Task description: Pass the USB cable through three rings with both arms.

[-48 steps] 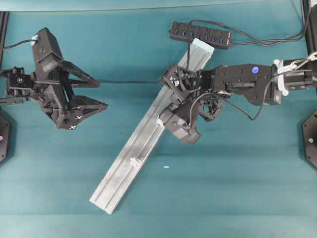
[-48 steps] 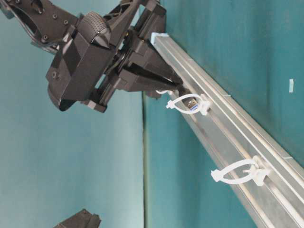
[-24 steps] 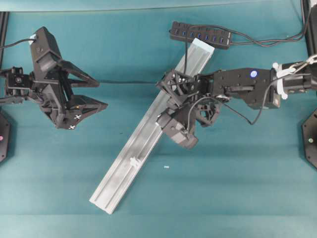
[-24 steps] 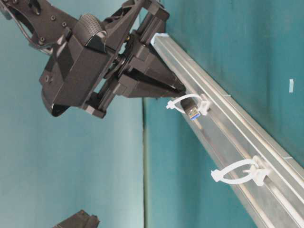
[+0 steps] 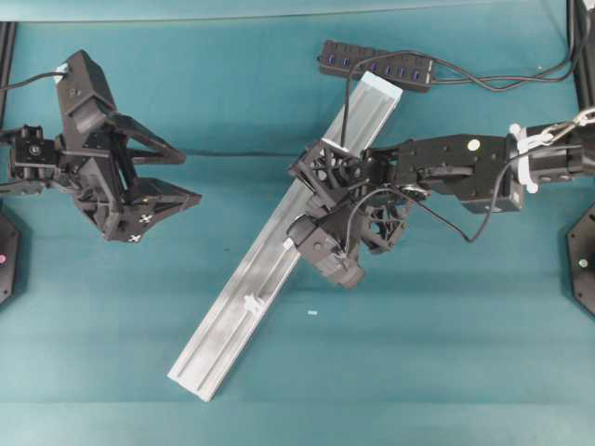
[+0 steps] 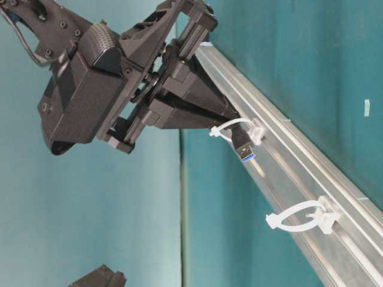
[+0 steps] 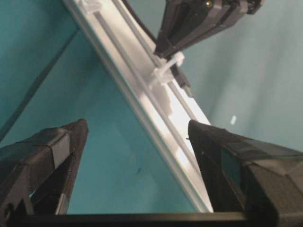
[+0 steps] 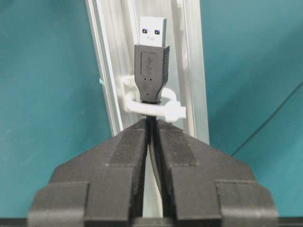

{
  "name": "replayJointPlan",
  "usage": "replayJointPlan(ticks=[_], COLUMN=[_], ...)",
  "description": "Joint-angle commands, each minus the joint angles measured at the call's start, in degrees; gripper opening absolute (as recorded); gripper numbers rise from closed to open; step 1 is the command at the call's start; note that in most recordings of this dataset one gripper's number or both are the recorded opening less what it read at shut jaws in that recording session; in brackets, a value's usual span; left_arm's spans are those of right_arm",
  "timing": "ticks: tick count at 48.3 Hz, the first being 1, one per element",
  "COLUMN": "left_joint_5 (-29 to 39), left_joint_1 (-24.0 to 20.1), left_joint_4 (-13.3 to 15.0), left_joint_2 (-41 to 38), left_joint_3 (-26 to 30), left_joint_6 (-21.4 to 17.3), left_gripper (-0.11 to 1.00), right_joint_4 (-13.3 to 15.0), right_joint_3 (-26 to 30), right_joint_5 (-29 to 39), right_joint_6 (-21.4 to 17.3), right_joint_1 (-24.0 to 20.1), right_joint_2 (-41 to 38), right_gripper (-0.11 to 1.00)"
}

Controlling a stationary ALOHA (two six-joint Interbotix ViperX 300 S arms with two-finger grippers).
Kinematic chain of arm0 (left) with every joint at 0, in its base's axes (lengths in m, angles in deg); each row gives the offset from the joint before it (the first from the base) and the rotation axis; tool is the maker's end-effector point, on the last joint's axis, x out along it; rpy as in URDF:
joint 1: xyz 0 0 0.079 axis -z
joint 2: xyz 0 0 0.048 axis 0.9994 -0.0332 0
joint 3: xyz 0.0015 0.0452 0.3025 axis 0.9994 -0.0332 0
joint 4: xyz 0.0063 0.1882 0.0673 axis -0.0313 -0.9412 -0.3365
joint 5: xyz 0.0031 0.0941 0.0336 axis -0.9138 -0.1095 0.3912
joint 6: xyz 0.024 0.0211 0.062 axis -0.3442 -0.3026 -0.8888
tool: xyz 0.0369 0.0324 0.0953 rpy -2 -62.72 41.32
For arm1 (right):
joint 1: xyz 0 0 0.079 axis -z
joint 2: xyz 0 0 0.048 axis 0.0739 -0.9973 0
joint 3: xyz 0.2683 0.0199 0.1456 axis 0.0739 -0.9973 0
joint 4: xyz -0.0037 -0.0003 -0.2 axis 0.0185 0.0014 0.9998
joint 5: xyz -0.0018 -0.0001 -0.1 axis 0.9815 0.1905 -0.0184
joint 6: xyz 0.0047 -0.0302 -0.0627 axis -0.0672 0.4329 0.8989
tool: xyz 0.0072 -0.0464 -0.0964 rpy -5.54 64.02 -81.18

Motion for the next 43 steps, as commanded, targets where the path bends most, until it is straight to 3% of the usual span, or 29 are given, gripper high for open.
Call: replayJointPlan(ticks=[1, 14, 43], left_joint_5=[-1.41, -8.26, -23.38], left_joint_1=[0.09, 1.14, 2.55], left_joint_4=[-0.18, -0.18, -0.26], left_joint_2=[0.62, -3.52, -25.66], left_joint_3=[0.53, -1.67, 3.34], left_joint_6=[1.23, 10.02, 10.90], left_gripper=[0.92, 0.92, 0.92], right_joint_4=[-0.44, -2.72, -3.34], right_joint_3=[0.62, 0.97, 0.97], right_joint_5=[-0.35, -0.44, -1.49], right_joint_6=[0.00, -0.09, -0.18], right_joint_1=[-0.35, -0.26, -0.09], right_joint_2=[0.00, 0.09, 0.09], right_gripper=[0.08, 0.08, 0.08])
